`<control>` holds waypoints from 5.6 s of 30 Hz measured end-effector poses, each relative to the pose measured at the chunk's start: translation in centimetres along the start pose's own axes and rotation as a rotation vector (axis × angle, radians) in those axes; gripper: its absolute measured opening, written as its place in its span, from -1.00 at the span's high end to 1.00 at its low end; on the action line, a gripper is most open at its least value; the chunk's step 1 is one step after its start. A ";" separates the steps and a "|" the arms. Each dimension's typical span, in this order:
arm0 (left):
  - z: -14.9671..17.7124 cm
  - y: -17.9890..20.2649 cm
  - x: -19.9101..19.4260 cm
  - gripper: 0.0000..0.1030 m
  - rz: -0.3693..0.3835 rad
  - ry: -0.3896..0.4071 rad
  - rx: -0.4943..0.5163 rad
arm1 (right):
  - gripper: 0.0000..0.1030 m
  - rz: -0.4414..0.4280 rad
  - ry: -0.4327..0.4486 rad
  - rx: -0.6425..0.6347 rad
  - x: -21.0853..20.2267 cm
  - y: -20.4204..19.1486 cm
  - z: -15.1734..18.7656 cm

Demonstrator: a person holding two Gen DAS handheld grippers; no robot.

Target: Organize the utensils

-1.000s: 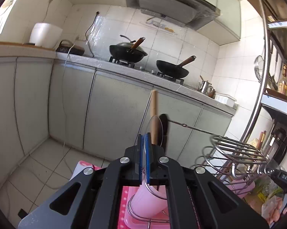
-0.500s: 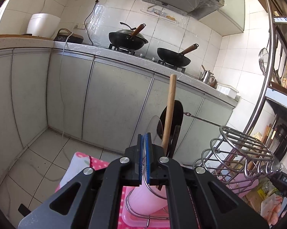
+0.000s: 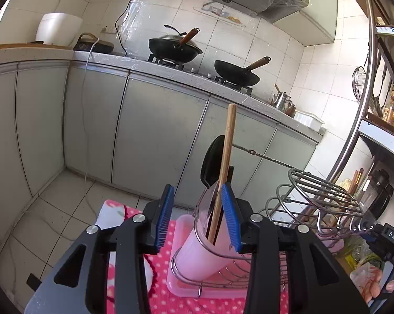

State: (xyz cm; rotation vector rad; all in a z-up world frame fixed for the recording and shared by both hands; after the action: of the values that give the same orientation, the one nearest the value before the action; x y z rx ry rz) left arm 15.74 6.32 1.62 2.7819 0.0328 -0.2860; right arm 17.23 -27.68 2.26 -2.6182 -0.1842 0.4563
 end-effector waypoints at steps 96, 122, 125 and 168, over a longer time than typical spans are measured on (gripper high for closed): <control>16.7 -1.5 1.4 0.95 0.066 -0.984 0.144 | 0.73 -0.003 -0.748 -0.219 7.1 -8.4 23.0; 0.5 1.3 -7.7 0.97 0.105 -0.300 0.088 | 0.73 -0.145 -0.159 -0.082 -7.6 -5.6 7.4; -0.4 1.5 -8.0 0.97 0.105 -0.267 0.092 | 0.73 -0.140 -0.087 -0.077 -8.9 -5.4 5.1; -7.1 4.7 0.3 0.97 0.052 -0.049 0.150 | 0.73 -0.050 0.476 -0.254 -2.9 -6.9 -8.1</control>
State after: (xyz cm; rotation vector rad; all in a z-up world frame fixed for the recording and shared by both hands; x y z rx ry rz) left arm 17.69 4.27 9.62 2.9178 -0.0761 -0.3568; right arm 16.99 -25.71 13.12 -2.8711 -0.1552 -0.2285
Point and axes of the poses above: each gripper's, at about its wrist camera, not at the fingertips, and x roughly the way its jaws point, y to its right, z to its underside, the point moved 2 cm from there along x, roughly the way its jaws point, and after that the axes turned 12 degrees about y, right-handed, at the moved point
